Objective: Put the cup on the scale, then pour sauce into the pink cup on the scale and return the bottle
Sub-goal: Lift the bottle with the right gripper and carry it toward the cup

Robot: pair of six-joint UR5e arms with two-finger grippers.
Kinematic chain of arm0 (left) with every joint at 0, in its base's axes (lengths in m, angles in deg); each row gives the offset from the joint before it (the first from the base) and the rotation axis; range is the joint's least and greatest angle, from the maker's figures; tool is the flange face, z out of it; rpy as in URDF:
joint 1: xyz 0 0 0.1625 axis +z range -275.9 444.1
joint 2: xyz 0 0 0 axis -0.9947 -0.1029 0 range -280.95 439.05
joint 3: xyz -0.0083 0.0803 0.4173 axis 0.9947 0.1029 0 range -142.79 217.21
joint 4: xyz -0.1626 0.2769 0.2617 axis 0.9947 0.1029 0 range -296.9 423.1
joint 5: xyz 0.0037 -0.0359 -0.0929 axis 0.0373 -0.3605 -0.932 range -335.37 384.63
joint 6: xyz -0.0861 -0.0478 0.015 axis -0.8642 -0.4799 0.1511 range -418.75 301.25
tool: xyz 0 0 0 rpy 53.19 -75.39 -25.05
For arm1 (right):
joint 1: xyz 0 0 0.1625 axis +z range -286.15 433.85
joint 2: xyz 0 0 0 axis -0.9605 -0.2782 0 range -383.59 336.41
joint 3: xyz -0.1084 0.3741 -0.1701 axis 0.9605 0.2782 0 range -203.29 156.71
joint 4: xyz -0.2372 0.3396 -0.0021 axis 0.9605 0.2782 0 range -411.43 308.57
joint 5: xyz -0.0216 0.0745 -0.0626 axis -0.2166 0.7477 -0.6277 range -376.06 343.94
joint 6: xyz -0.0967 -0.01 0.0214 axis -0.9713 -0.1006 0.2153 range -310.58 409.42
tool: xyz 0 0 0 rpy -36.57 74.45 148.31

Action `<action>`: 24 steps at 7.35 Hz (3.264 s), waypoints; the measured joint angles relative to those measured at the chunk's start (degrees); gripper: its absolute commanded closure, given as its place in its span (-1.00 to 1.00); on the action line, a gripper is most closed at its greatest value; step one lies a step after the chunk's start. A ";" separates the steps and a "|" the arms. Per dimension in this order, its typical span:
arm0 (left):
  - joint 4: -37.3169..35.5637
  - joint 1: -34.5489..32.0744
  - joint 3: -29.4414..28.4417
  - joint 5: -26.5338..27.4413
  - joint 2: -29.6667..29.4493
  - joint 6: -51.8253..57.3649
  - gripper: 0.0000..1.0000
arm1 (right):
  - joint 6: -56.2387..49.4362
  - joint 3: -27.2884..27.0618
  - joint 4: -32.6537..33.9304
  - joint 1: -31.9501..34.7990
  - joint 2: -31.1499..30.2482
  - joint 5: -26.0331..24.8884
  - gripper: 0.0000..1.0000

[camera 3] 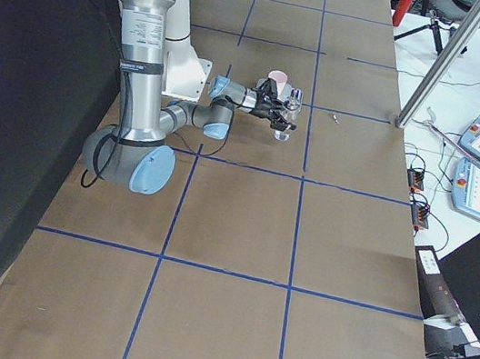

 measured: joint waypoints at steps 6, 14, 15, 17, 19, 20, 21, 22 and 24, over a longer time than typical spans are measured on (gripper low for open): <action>0.00 0.06 0.02 -0.04 0.00 0.00 -0.68 | -0.34 -1.51 0.11 -0.15 0.93 -0.04 1.00; -0.25 -0.02 0.15 -0.47 0.06 0.00 -0.69 | -16.42 -1.44 18.69 -2.15 6.64 -6.07 1.00; -0.77 -0.03 0.25 -0.47 0.04 0.00 -0.69 | -18.63 -1.58 23.89 -2.92 8.35 -8.48 1.00; -1.46 -0.03 0.32 -0.59 -0.02 0.00 -0.69 | -24.90 -1.66 28.45 -3.98 9.38 -11.57 1.00; -1.57 -0.03 0.37 -0.79 -0.07 0.01 -0.69 | -34.18 -1.23 29.32 -4.81 9.41 -14.78 1.00; -1.58 -0.03 0.38 -0.81 -0.08 0.00 -0.70 | -38.36 -1.02 29.42 -4.99 9.44 -15.91 1.00; -1.58 -0.03 0.38 -0.82 -0.07 0.00 -0.70 | -41.79 -0.79 29.48 -5.15 9.55 -16.85 1.00; -1.58 -0.03 0.38 -0.82 -0.04 0.00 -0.70 | -44.90 -0.67 29.51 -5.27 9.66 -17.50 1.00; -1.70 -0.03 0.34 -0.88 0.02 0.00 -0.70 | -49.07 -0.46 30.22 -5.71 10.97 -18.34 1.00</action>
